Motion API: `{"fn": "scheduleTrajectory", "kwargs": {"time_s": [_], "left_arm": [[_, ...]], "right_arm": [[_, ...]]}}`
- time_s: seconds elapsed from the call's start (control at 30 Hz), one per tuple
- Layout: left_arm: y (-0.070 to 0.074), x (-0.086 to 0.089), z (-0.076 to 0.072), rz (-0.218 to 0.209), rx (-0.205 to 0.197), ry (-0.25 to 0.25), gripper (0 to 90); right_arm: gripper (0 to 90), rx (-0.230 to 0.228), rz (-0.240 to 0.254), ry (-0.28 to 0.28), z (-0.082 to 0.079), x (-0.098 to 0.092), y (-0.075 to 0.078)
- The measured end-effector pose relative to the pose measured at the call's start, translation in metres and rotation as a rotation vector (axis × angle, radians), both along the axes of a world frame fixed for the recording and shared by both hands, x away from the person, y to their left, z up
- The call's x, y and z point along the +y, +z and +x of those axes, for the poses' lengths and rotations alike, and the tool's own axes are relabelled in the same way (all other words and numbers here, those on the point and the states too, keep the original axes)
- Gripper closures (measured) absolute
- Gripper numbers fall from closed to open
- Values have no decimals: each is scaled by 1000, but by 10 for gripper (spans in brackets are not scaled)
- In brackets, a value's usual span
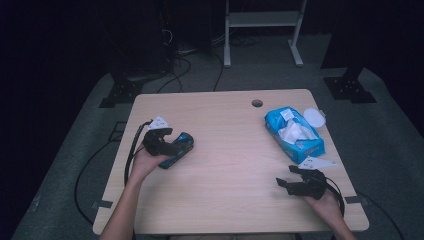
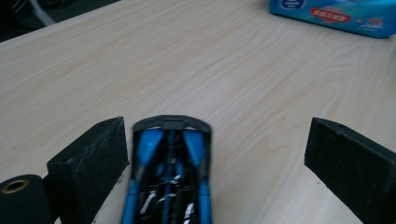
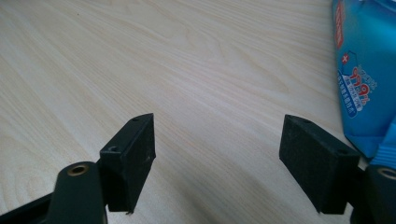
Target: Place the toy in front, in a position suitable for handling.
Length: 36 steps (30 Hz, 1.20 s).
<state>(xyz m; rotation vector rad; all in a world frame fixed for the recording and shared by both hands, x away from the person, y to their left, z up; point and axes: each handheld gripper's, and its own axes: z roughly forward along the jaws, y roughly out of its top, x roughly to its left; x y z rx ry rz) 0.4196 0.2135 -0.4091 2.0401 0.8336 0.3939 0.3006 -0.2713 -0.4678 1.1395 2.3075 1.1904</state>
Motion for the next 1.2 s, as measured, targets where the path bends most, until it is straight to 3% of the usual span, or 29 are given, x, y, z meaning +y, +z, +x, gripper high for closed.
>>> {"fn": "scheduleTrajectory", "kwargs": {"time_s": [0.13, 0.27, 0.33, 0.4, 0.57, 0.8, 0.93, 1.03, 1.2], "left_arm": [[-8, 4, 8, 27, 47, 18, 55], [-21, 2, 14, 102, 99, 22, 55], [-29, -1, 17, 140, 117, 27, 55], [-40, -7, 22, 228, 144, 39, 55], [-44, -8, 23, 235, 168, 28, 68], [-52, -3, 25, 239, 234, 12, 134], [-54, -2, 25, 240, 237, 11, 150], [-53, -5, 22, 285, 208, 10, 235], [-52, -5, 21, 286, 198, 15, 256]], "right_arm": [[259, 4, -4, 4, 1, 1, -1], [259, 2, -4, 5, 1, 1, -1], [259, 3, -4, 5, 0, 2, 0], [259, 3, -5, 8, 0, 3, -1], [259, -1, -10, 19, -2, 6, 0], [259, 1, -13, 26, -1, 6, -1], [259, 3, -13, 27, -1, 6, -1], [259, 3, -15, 28, -1, 7, -1], [260, 3, -14, 28, -1, 7, -1]]}}
